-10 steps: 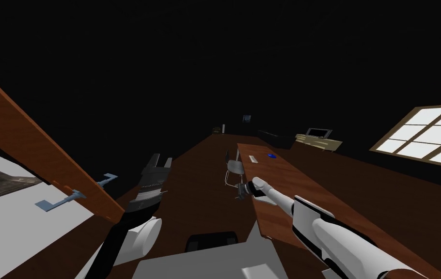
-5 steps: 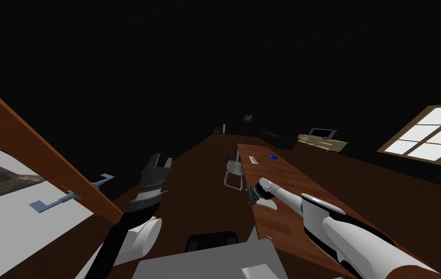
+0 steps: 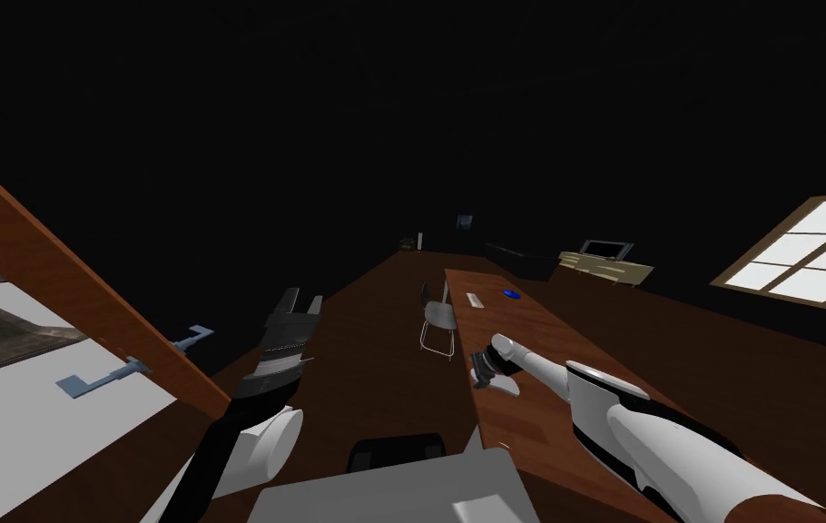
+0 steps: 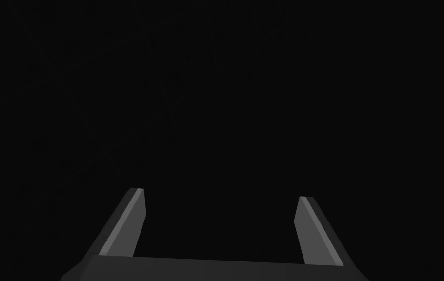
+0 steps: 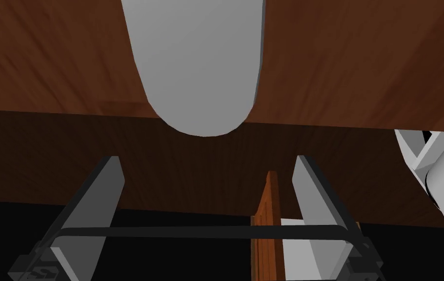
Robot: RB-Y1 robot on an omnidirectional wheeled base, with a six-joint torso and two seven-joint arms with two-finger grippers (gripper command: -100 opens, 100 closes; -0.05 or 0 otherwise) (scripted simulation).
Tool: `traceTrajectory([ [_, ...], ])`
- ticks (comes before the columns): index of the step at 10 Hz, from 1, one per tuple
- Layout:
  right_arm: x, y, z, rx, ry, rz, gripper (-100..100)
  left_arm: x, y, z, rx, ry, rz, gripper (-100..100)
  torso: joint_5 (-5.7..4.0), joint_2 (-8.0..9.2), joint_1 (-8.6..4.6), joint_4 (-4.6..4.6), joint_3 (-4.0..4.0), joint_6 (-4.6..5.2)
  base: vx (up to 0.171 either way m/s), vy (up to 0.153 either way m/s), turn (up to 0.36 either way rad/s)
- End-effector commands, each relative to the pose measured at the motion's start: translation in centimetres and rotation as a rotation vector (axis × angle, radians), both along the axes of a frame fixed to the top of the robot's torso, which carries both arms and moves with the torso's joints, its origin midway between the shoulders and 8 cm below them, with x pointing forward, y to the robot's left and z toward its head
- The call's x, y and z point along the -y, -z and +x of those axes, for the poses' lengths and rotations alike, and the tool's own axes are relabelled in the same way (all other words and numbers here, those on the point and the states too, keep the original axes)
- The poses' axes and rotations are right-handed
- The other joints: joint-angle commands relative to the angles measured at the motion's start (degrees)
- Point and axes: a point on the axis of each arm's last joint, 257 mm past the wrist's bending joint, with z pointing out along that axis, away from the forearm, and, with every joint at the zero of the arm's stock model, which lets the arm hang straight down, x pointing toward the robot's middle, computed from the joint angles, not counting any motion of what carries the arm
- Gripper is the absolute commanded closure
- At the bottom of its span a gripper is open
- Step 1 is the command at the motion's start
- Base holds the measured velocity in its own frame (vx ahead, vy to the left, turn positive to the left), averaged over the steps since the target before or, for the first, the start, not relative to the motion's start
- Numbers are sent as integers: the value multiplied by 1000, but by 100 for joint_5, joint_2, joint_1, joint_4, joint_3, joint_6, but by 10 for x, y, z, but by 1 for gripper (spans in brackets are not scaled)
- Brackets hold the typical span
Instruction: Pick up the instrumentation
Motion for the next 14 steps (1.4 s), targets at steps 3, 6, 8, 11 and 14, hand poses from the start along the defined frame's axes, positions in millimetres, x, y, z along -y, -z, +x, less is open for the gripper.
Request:
traceTrajectory([
  [3, 60, 3, -24, -56, 25, -110, -100, 0, 0, 0, 0, 0, 0, 0, 1, 1, 1, 0, 1, 1, 11, -19, 19],
  [6, 95, 3, -39, -87, 59, -170, -100, 0, 0, 0, 0, 0, 0, 0, -2, -5, -8, -1, -3, 1, 21, -34, 11],
  [8, 83, 3, -35, -79, 40, -153, -100, 0, 0, 0, 0, 0, 0, 0, 1, 3, 7, 1, 2, -1, 0, 0, -6],
  [11, 82, 13, -54, -87, 55, -126, -100, 0, 0, 0, 0, 0, 0, 0, 2, -6, 19, -1, -3, -5, 26, 18, 96],
  [14, 83, 15, -57, -91, 61, -123, -100, 0, 0, 0, 0, 0, 0, 0, 2, 2, 8, 0, 1, 1, 8, 3, -13],
])
